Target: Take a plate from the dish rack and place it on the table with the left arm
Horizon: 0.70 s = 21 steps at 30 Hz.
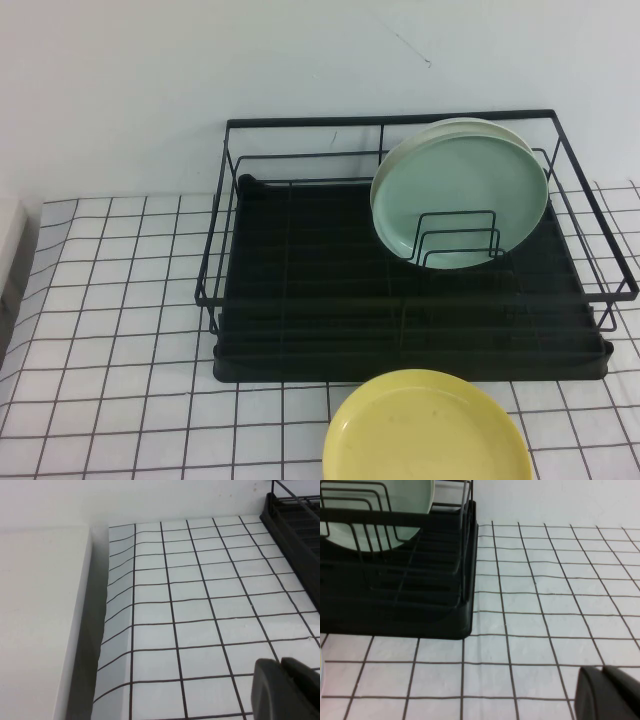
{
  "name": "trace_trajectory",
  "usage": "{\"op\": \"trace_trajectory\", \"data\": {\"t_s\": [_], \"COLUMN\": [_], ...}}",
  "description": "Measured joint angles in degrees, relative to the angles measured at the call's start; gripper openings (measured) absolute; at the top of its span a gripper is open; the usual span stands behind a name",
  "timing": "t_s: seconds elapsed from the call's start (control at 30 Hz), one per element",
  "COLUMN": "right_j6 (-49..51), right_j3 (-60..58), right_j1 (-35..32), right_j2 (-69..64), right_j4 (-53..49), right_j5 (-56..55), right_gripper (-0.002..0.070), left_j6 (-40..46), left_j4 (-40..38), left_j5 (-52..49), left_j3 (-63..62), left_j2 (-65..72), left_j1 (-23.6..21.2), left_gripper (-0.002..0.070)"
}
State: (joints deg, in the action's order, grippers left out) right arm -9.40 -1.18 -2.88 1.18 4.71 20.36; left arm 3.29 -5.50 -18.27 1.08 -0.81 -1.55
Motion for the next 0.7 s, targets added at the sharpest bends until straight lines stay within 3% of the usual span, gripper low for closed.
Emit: {"op": "trace_trajectory", "data": {"t_s": [0.7], "right_j6": [0.0], "right_j3": [0.0], "right_j1": [0.0], "right_j2": [0.0], "right_j4": [0.0], "right_j5": [0.0], "right_gripper": [-0.0001], "left_j6": [0.0], "left_j4": [0.0], "left_j5": [0.5], "left_j3": [0.0], "left_j2": [0.0], "left_j1": [0.0], "left_gripper": [-0.0003]}}
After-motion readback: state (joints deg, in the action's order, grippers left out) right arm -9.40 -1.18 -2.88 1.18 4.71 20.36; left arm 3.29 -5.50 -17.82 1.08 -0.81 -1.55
